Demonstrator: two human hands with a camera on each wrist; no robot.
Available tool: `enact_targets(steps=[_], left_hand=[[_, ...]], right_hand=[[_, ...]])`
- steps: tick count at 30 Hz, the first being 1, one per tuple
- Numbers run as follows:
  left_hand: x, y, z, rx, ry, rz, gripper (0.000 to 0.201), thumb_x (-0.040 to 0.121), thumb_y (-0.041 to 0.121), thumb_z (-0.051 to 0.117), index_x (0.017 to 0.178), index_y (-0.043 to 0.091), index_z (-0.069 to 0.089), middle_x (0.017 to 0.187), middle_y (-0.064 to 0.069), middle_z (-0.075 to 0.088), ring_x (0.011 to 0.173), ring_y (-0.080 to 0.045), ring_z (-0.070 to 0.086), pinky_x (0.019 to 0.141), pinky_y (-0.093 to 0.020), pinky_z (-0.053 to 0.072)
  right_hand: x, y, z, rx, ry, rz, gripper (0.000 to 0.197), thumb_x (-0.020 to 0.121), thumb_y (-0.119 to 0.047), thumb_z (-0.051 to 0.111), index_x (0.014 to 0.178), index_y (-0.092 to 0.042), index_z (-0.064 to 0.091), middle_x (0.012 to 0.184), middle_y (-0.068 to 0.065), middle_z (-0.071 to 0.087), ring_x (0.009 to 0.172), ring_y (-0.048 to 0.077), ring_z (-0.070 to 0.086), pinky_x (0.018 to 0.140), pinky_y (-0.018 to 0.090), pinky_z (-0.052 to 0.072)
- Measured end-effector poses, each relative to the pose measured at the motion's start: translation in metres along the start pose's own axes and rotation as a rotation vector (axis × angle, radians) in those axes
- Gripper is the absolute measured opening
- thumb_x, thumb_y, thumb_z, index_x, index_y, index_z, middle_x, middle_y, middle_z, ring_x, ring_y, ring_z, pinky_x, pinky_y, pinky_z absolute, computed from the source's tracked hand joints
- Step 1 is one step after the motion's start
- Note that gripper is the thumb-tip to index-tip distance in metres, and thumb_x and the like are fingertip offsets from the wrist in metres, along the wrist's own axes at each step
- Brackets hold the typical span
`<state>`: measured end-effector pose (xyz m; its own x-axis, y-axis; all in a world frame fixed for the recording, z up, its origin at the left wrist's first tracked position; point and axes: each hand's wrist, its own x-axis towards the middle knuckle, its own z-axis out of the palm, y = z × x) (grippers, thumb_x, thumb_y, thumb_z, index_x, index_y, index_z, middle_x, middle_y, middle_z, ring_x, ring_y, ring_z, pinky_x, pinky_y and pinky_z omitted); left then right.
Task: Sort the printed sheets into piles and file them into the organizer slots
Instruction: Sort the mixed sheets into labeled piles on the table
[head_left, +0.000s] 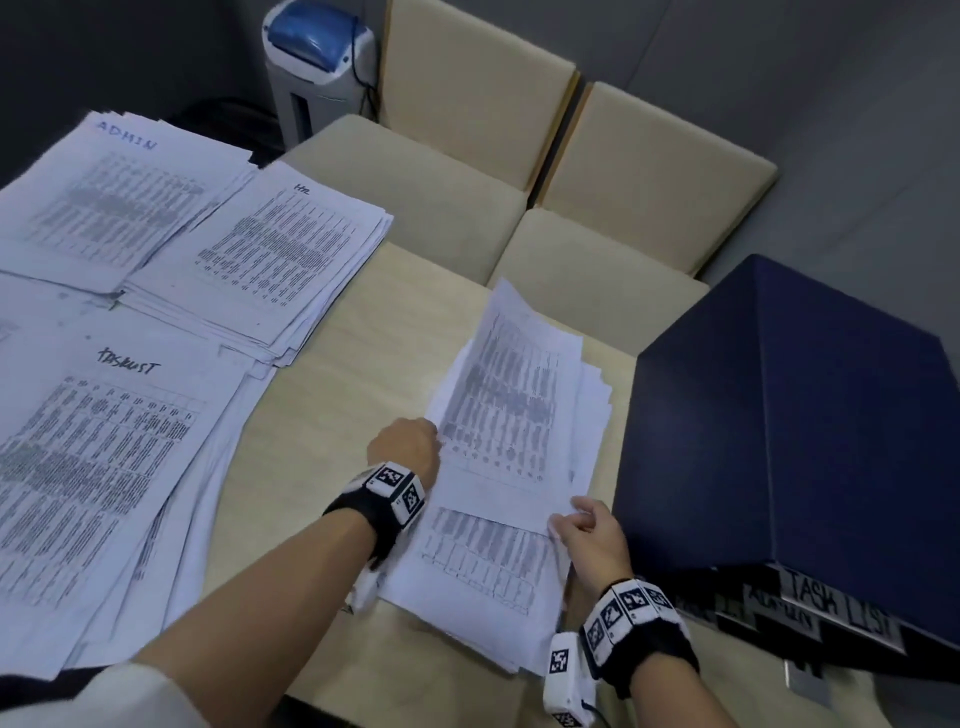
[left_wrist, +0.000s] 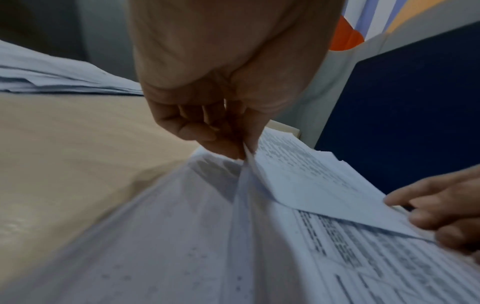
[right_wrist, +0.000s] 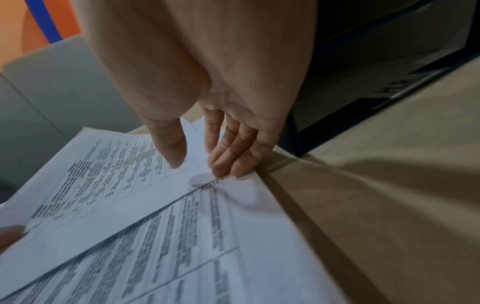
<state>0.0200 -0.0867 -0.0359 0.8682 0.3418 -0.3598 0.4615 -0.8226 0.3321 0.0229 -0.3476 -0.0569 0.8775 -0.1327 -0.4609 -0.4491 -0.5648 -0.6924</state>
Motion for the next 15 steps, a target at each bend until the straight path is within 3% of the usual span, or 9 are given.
enact_targets(steps=[3, 5, 7, 9, 11, 13, 15], left_hand=[[-0.004, -0.017, -0.019, 0.086, 0.152, -0.009, 0.02, 0.096, 0.012, 0.047, 0.087, 0.018, 0.064, 0.076, -0.005, 0.064, 0.066, -0.025, 0.06, 0.06, -0.03, 0.049], [-0.005, -0.027, -0.029, -0.038, 0.253, 0.041, 0.021, 0.094, 0.007, 0.05, 0.082, 0.015, 0.065, 0.07, -0.004, 0.065, 0.062, -0.024, 0.06, 0.059, -0.031, 0.051], [-0.005, -0.035, -0.038, -0.269, 0.267, 0.091, 0.024, 0.092, 0.003, 0.052, 0.094, 0.014, 0.073, 0.084, -0.006, 0.073, 0.076, -0.025, 0.066, 0.071, -0.033, 0.052], [-0.012, -0.038, -0.044, -0.457, 0.118, 0.118, 0.024, 0.093, 0.004, 0.054, 0.105, 0.013, 0.072, 0.096, -0.003, 0.072, 0.087, -0.021, 0.064, 0.077, -0.029, 0.048], [-0.021, -0.037, -0.042, -0.59, -0.105, 0.139, 0.027, 0.091, -0.001, 0.054, 0.107, 0.012, 0.071, 0.096, -0.002, 0.071, 0.085, -0.019, 0.064, 0.075, -0.027, 0.049], [-0.024, -0.038, -0.031, -0.559, -0.242, 0.142, 0.038, 0.085, -0.009, 0.048, 0.107, 0.01, 0.072, 0.095, -0.002, 0.072, 0.085, -0.019, 0.066, 0.075, -0.027, 0.053], [-0.021, -0.038, -0.015, -0.381, -0.217, 0.105, 0.042, 0.082, -0.007, 0.046, 0.111, 0.012, 0.07, 0.107, -0.003, 0.07, 0.098, -0.022, 0.065, 0.085, -0.03, 0.052]], right_hand=[[0.003, -0.008, 0.0, 0.068, 0.071, -0.035, 0.035, 0.086, -0.012, 0.071, 0.119, -0.011, 0.059, 0.089, 0.002, 0.065, 0.084, 0.015, 0.061, 0.081, 0.025, 0.043], [0.006, -0.016, 0.0, 0.148, 0.102, -0.04, 0.041, 0.085, -0.012, 0.073, 0.123, -0.01, 0.058, 0.099, 0.005, 0.065, 0.089, 0.016, 0.062, 0.082, 0.022, 0.041], [0.008, -0.027, 0.0, 0.24, 0.071, -0.052, 0.051, 0.084, -0.015, 0.076, 0.13, -0.009, 0.053, 0.112, 0.004, 0.063, 0.1, 0.016, 0.06, 0.088, 0.025, 0.042], [0.012, -0.035, 0.002, 0.344, 0.0, -0.04, 0.067, 0.081, -0.021, 0.081, 0.137, -0.017, 0.045, 0.123, 0.0, 0.058, 0.111, 0.016, 0.058, 0.096, 0.03, 0.044], [0.015, -0.041, 0.004, 0.438, -0.021, -0.013, 0.07, 0.075, -0.023, 0.085, 0.135, -0.018, 0.05, 0.128, -0.001, 0.062, 0.115, 0.019, 0.061, 0.098, 0.037, 0.048], [0.011, -0.047, 0.004, 0.572, -0.005, 0.015, 0.048, 0.08, -0.005, 0.077, 0.124, -0.012, 0.06, 0.116, 0.007, 0.071, 0.106, 0.026, 0.068, 0.09, 0.038, 0.054], [0.004, -0.047, 0.002, 0.616, 0.015, 0.063, 0.032, 0.081, 0.01, 0.063, 0.108, -0.006, 0.067, 0.101, 0.012, 0.074, 0.092, 0.03, 0.07, 0.08, 0.037, 0.056]])
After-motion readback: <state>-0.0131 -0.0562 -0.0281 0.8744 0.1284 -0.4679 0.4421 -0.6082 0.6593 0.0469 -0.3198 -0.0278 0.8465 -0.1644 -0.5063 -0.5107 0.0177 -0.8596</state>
